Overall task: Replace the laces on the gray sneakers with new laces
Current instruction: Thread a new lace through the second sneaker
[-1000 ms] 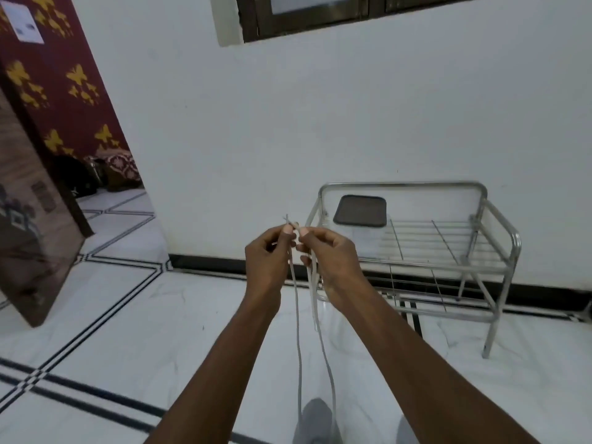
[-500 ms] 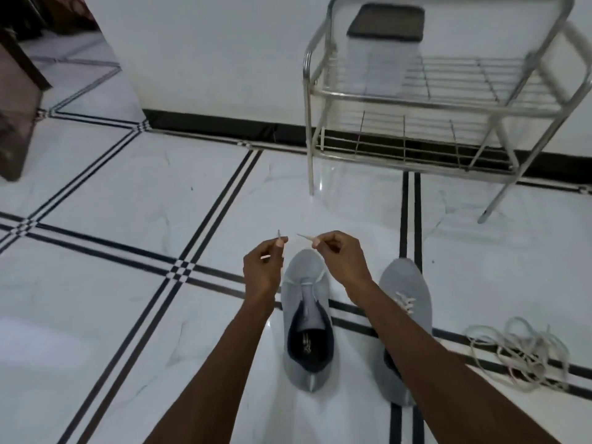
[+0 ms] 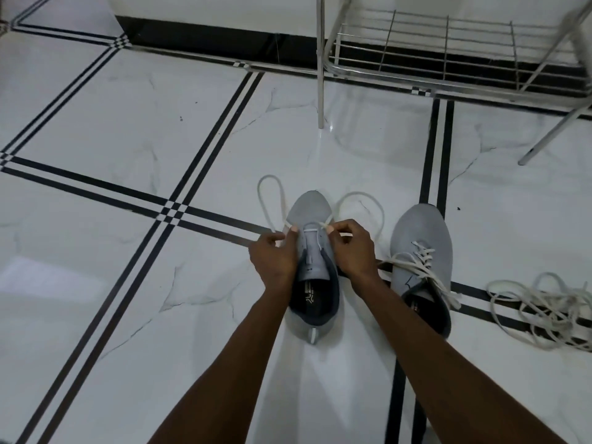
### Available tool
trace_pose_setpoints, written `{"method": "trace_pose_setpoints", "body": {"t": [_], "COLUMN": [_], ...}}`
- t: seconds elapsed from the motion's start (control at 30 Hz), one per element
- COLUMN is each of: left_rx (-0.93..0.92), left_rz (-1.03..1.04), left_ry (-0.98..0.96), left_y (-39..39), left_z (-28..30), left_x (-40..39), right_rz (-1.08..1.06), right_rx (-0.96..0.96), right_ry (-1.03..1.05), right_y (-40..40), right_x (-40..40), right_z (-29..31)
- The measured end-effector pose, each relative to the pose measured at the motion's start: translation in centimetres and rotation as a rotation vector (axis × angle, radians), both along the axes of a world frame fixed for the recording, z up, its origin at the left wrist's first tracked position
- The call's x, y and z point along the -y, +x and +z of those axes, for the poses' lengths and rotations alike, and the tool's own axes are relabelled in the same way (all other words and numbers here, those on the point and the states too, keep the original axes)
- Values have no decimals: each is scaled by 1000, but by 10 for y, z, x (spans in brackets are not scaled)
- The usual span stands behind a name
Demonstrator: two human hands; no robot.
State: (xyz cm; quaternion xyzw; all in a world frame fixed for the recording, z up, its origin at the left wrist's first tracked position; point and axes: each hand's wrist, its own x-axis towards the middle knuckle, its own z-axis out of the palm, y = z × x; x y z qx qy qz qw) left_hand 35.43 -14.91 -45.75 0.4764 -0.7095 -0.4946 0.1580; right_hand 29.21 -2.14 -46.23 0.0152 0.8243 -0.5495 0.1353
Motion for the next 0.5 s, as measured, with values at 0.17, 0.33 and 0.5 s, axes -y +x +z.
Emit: {"method": "trace_pose_setpoints", "body": {"t": [0.17, 0.33, 0.5], "left_rx": [140, -90, -75], "left_rz": [-74, -143, -226], "left_ry": [-159, 96, -57], "left_y": [-10, -16, -3], "left_z": [7, 4, -5], "left_x": [4, 4, 0], "right_rz": [-8, -50, -86], "right_rx": [-56, -66, -74], "right_ry": [-49, -133, -123], "right_y": [0, 2, 6], "right_x": [4, 9, 6], "right_z": [-5, -5, -9]}}
